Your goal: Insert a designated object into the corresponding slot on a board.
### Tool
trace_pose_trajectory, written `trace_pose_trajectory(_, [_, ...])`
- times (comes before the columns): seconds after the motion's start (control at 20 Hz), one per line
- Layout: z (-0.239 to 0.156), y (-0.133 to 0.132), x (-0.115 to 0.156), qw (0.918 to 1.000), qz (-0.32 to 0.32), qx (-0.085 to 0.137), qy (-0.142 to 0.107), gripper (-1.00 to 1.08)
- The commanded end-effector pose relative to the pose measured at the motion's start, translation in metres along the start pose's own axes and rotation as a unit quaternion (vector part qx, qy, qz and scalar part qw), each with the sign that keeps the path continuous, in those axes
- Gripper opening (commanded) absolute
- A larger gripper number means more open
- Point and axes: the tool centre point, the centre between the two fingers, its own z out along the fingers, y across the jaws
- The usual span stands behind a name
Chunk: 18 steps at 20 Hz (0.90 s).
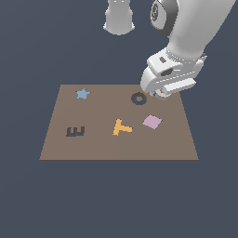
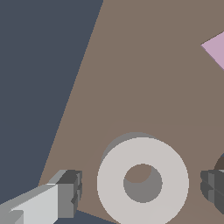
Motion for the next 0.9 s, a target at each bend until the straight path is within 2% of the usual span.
trace_pose_trajectory(0.0, [0.0074,0.0001,-0.0004,1.0,0.0,0.0,0.0,1.0])
trace_pose_trajectory(0.25, [0.016,0.0002,-0.0006,1.0,0.0,0.0,0.0,1.0])
trace_pose_trajectory(0.3, [0.016,0.0002,-0.0006,1.0,0.0,0.0,0.0,-1.0])
trace_pose_trajectory(0.85, [0.0149,0.0002,-0.0009,1.0,0.0,-0.001,0.0,-1.0])
